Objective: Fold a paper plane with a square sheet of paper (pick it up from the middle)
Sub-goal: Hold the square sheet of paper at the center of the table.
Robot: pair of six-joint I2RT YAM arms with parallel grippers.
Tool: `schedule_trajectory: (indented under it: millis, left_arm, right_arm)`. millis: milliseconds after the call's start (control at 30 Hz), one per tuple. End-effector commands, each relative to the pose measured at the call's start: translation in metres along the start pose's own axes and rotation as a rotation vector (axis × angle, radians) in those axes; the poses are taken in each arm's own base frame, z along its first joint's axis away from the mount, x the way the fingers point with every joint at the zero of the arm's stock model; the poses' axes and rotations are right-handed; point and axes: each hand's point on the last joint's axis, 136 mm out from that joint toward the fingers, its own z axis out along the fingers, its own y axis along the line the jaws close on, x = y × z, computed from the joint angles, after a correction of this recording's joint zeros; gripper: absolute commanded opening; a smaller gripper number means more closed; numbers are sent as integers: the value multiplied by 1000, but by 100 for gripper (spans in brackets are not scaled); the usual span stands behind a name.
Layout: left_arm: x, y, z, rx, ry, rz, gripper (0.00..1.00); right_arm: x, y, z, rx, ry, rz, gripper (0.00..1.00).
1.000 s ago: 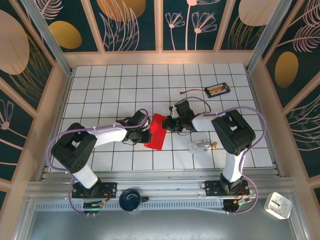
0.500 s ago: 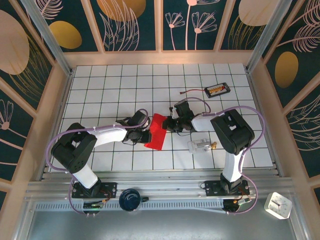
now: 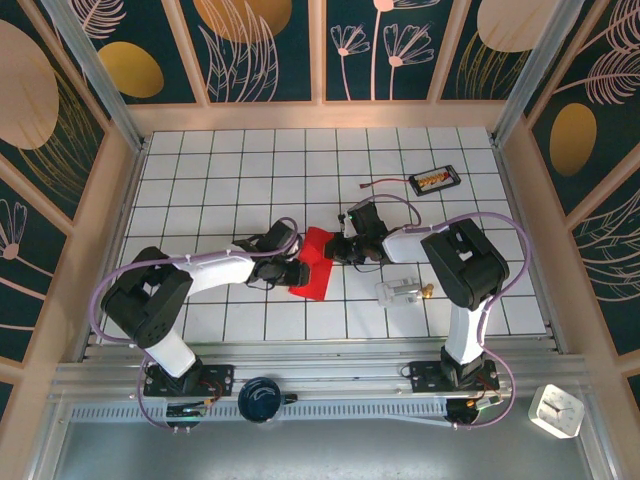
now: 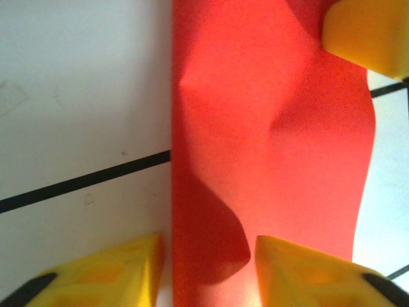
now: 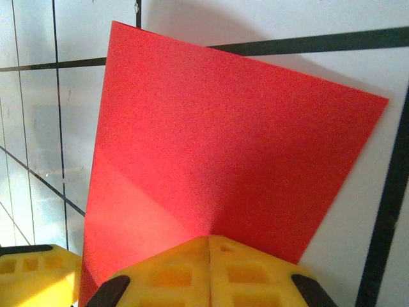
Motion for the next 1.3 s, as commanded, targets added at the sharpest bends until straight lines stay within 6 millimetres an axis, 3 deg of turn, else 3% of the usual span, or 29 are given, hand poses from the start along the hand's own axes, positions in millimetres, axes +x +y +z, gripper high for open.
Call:
schedule_trajectory:
  millis: [0,100,233,333,433,600,733,833,1267]
  left_arm:
    - [-12,7,-17,-66,-35,5,47]
    - [-27,-1,-32,-57,-90,6,51]
    - [-42,-25,-48,61,-155,-8,50]
    - [-36,-51,-48,220,-127,-19,41]
    - [-23,-64,-39,313,-53,-36,32]
    - [-11,-52,-18,268,6,-32,25]
    - [-7,-30,-6,149,8,-30,23]
    - [-6,-15,-2,78,2,-22,22]
    - [0,7,8,-9,9,-11,21]
  right_arm:
    - [43,-70,13,235,106,52,7]
    - [44,-70,14,233,107,55,7]
    - [44,-70,14,232,107,56,8]
    - [43,-69,14,230,103,56,7]
    - [43,-70,15,231,104,56,8]
    - [43,-71,15,233,105,59,7]
    - [43,-72,14,236,103,59,7]
    - [44,-72,14,234,104,58,7]
    - [44,-72,14,237,104,55,8]
